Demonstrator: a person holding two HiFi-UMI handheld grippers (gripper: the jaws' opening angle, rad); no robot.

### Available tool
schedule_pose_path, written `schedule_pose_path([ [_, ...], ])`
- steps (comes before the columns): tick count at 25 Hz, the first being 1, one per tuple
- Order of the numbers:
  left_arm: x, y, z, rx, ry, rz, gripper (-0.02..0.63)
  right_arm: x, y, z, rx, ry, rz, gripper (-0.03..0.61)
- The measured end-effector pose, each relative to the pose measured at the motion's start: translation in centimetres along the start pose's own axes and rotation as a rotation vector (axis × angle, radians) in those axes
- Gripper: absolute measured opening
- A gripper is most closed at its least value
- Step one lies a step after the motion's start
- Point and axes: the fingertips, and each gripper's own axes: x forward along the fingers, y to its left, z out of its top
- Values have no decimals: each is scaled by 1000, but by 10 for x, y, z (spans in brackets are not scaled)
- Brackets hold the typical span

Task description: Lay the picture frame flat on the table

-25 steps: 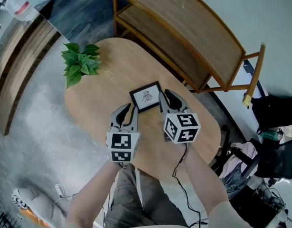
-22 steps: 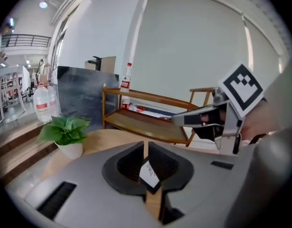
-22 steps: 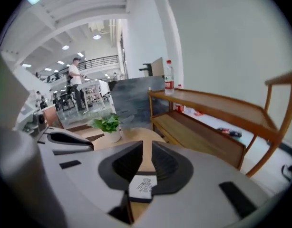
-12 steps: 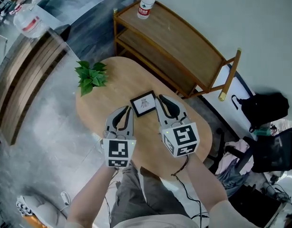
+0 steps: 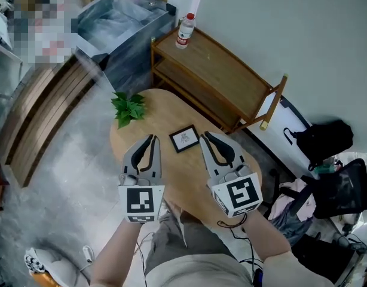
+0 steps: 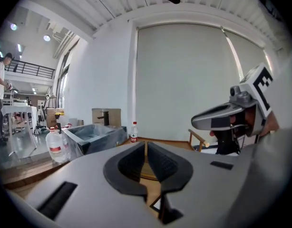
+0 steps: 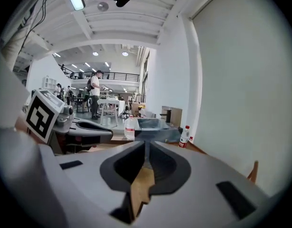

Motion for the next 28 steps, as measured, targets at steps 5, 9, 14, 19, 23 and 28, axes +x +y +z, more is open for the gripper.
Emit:
schedule_pose_path([
  [5,-45,3,70,60,-95,47,20,-38,3,64,47,-78,12,18],
  [9,-74,1,110,144,-133,60,20,-70,2,110,3,-132,18,17],
  [14,-109,-9,142,191,-145,59,20,-112,-5,157,-4,-204,-17,17],
  [19,-144,-24,172,146,-149,44,20,-149,-7,188,37,-251,-13,17],
  [23,-174,-30,191,157,-171,39,20,-169,14,203,64,-281,23,17],
  [28,-208,-40,199,156,-174,30,20,-198,29,220,11,-309,31,17],
])
